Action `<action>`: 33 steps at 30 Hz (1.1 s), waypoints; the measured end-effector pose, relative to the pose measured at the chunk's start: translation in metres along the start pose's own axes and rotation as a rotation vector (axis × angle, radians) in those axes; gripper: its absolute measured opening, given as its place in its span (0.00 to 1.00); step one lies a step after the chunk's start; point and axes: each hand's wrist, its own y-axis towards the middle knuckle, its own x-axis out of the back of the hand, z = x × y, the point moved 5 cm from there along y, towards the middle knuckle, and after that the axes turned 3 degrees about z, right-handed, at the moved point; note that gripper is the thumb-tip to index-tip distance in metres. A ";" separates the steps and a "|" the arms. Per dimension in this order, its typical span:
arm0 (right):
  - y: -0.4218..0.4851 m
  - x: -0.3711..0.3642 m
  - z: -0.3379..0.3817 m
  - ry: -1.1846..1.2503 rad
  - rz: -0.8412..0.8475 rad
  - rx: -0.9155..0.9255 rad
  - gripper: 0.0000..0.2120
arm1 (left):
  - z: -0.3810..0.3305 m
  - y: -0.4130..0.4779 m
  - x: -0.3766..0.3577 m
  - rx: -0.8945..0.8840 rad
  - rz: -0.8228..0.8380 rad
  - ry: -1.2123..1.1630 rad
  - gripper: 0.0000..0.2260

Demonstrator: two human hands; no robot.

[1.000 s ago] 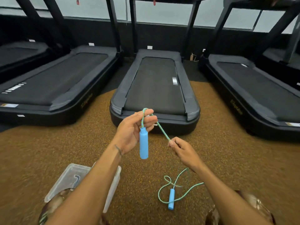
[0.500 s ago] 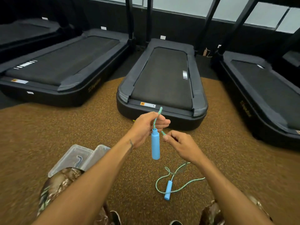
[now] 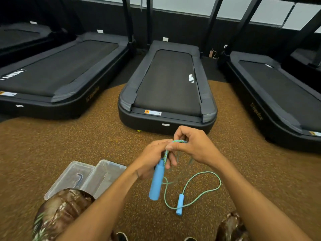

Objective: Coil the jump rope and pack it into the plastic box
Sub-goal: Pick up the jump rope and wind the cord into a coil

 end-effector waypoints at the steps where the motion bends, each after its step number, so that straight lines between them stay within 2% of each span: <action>1: 0.000 -0.001 -0.006 0.022 -0.017 -0.028 0.16 | 0.003 -0.003 -0.002 0.027 -0.008 -0.084 0.13; 3: -0.003 -0.004 -0.016 0.113 -0.033 -0.089 0.17 | 0.010 -0.008 -0.002 0.068 -0.010 -0.199 0.14; 7: -0.008 -0.010 -0.031 0.416 -0.005 -0.181 0.18 | 0.016 -0.015 -0.002 0.078 0.028 -0.250 0.21; 10: -0.008 -0.012 -0.024 0.421 0.023 -0.161 0.19 | 0.014 -0.015 -0.002 0.063 0.043 -0.236 0.17; 14: -0.007 -0.011 -0.023 0.462 0.003 -0.162 0.08 | 0.010 -0.013 -0.002 0.073 0.080 -0.205 0.14; 16: -0.006 -0.012 -0.021 0.431 0.031 -0.125 0.05 | 0.008 -0.012 -0.002 0.082 0.124 -0.170 0.14; 21: -0.004 -0.011 -0.014 0.400 0.046 -0.056 0.09 | -0.004 -0.012 -0.002 -0.008 0.197 -0.187 0.12; 24: -0.004 -0.012 -0.012 0.452 0.046 -0.091 0.12 | -0.009 -0.013 -0.004 -0.063 0.220 -0.205 0.13; 30: -0.008 -0.010 -0.017 0.445 0.027 -0.119 0.11 | -0.011 -0.017 -0.005 -0.035 0.157 -0.155 0.14; 33: -0.009 -0.012 -0.017 0.455 0.026 -0.130 0.11 | -0.009 -0.019 -0.002 0.014 0.175 -0.136 0.13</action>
